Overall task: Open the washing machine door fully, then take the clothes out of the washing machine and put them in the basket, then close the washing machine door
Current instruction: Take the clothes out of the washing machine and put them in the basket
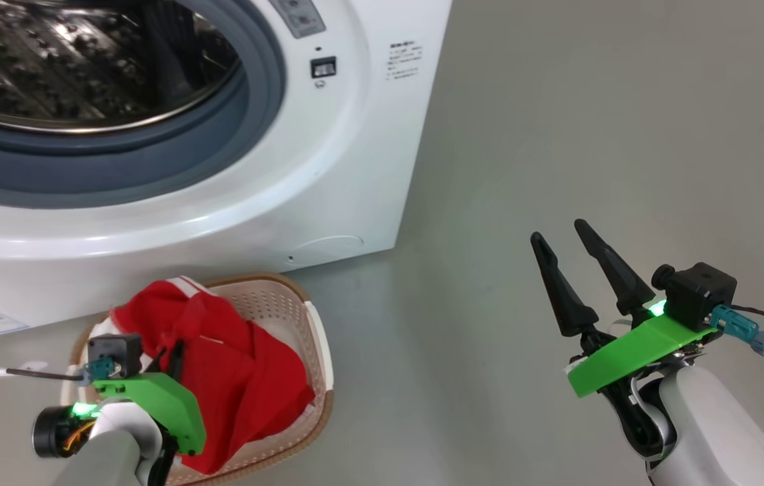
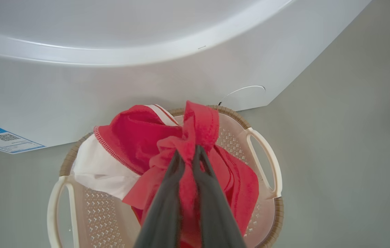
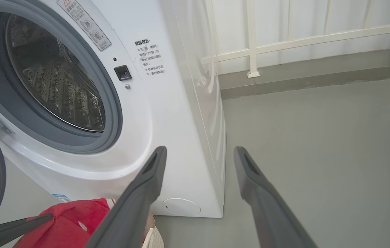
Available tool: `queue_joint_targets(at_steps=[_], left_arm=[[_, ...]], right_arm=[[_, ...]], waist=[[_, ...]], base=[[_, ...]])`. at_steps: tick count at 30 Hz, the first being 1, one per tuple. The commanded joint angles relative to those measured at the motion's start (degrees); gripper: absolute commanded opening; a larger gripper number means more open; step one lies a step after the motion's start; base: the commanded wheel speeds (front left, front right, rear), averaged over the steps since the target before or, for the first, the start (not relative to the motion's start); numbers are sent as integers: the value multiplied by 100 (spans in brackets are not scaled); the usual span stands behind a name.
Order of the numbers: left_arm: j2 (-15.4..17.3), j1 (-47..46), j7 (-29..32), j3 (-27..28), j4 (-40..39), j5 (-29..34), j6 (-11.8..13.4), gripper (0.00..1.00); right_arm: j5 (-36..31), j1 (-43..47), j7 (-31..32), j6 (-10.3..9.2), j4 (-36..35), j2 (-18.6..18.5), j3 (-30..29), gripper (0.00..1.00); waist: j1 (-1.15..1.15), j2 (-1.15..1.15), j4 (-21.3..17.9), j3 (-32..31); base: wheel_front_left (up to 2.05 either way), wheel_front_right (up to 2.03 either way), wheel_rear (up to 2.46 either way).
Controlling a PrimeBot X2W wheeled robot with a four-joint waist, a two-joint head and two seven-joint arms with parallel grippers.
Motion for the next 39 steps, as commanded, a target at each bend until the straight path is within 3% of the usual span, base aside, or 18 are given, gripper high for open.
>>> queue_joint_targets(at_steps=[1,12,13,15,16,17,18,30,39], left_arm=[[143,-182,-83,174,62,-29,-45,0],[31,-385,-59,151,790,-126,-151,0],[26,-386,-33,153,818,-143,-156,8],[15,-385,33,151,862,-174,-167,43],[12,-393,32,147,876,-182,-170,43],[9,-397,29,143,887,-187,-174,96],[4,-401,25,140,897,-195,-178,100],[-89,-411,-77,64,838,-264,-232,100],[131,-160,-120,103,177,-145,-242,100]], right_arm=[[-32,-103,-69,36,-165,5,89,100],[-59,-146,-69,36,-203,74,28,100],[-61,-148,-69,36,-202,79,27,100],[-63,-150,-69,36,-194,87,23,100],[-64,-152,-69,36,-188,91,21,100],[-66,-156,-69,36,-183,95,17,100],[-69,-158,-69,36,-179,98,13,100],[-63,-131,-69,36,-125,106,60,100],[-19,-1,-69,36,-61,103,92,100]], waist=[[0,0,-158,158],[0,0,-430,400],[0,0,-437,403],[0,0,-442,402],[0,0,-438,401],[0,0,-427,398],[0,0,-413,395],[0,0,-131,205],[0,0,102,-106]], base=[[0,0,0],[0,0,0],[0,0,0],[0,0,0],[0,0,0],[0,0,0],[0,0,0],[0,0,0],[0,0,0]])
